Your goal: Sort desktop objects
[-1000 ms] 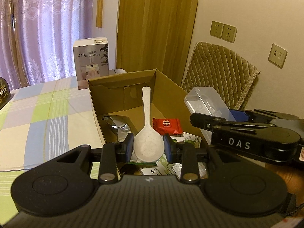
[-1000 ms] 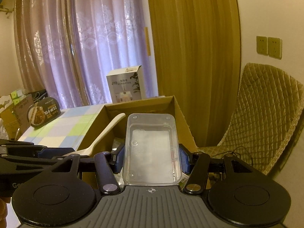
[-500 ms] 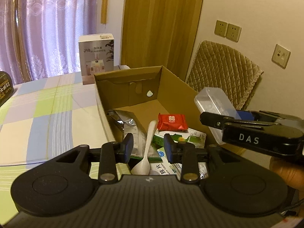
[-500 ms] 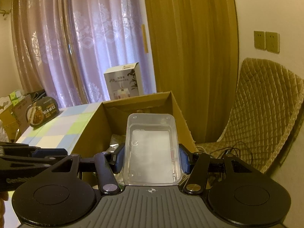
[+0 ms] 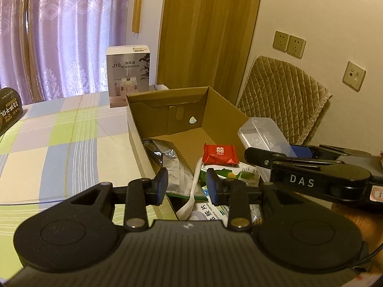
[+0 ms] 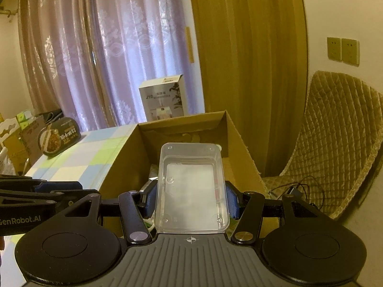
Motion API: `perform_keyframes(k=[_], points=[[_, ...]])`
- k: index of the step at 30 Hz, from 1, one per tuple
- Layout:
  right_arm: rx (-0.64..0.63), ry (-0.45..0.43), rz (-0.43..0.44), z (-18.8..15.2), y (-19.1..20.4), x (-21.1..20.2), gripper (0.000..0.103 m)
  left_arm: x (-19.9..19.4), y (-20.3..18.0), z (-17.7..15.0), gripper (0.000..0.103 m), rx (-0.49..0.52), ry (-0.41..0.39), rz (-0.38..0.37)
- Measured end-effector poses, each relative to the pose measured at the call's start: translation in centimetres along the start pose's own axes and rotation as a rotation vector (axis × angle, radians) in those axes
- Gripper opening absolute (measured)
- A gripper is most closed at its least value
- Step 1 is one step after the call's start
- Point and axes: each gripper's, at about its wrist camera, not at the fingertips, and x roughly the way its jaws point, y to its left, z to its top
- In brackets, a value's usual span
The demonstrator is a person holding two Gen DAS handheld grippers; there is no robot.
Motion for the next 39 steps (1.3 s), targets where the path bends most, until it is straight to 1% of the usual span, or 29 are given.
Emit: perform_keyframes(k=[12, 17, 18, 19, 20, 21, 26, 35, 36, 39], points=[[-0.007, 0.013, 0.007, 0.1, 0.7, 0.8, 0.053, -0.1, 0.6, -0.3, 0.031, -0.019, -0.001, 0.001], [0.006, 0.015, 0.016, 0.3, 0.8, 1.2, 0.054, -0.2, 1.0, -0.4, 0.034, -0.039, -0.006, 0.001], [0.014, 0.017, 0.026, 0.4, 0.7, 1.3, 0.056, -0.3, 1.1, -0.4, 0.035, -0.045, -0.006, 0.001], [0.025, 0.021, 0.034, 0.4, 0.6, 1.4, 0.061, -0.3, 1.2, -0.4, 0.036, -0.050, -0.007, 0.003], [0.038, 0.017, 0.033, 0.5, 0.4, 1.3, 0.073, -0.3, 1.3, -0.4, 0.036, -0.052, -0.009, 0.006], [0.049, 0.007, 0.029, 0.5, 0.2, 1.1, 0.076, -0.4, 1.4, -0.5, 0.036, -0.055, -0.010, 0.007], [0.077, -0.003, 0.017, 0.3, -0.5, 0.1, 0.076, -0.7, 1.8, -0.7, 0.037, -0.069, -0.010, 0.015], [0.118, 0.000, -0.007, -1.1, -0.8, -2.1, 0.077, -2.1, 2.0, -1.5, 0.048, -0.081, -0.013, 0.026], [0.122, 0.000, -0.008, -1.2, -0.8, -2.4, 0.078, -2.4, 2.0, -1.6, 0.052, -0.084, -0.017, 0.026], [0.138, 0.002, -0.006, -1.5, -0.7, -3.3, 0.080, -3.3, 2.1, -1.7, 0.056, -0.096, -0.028, 0.026]])
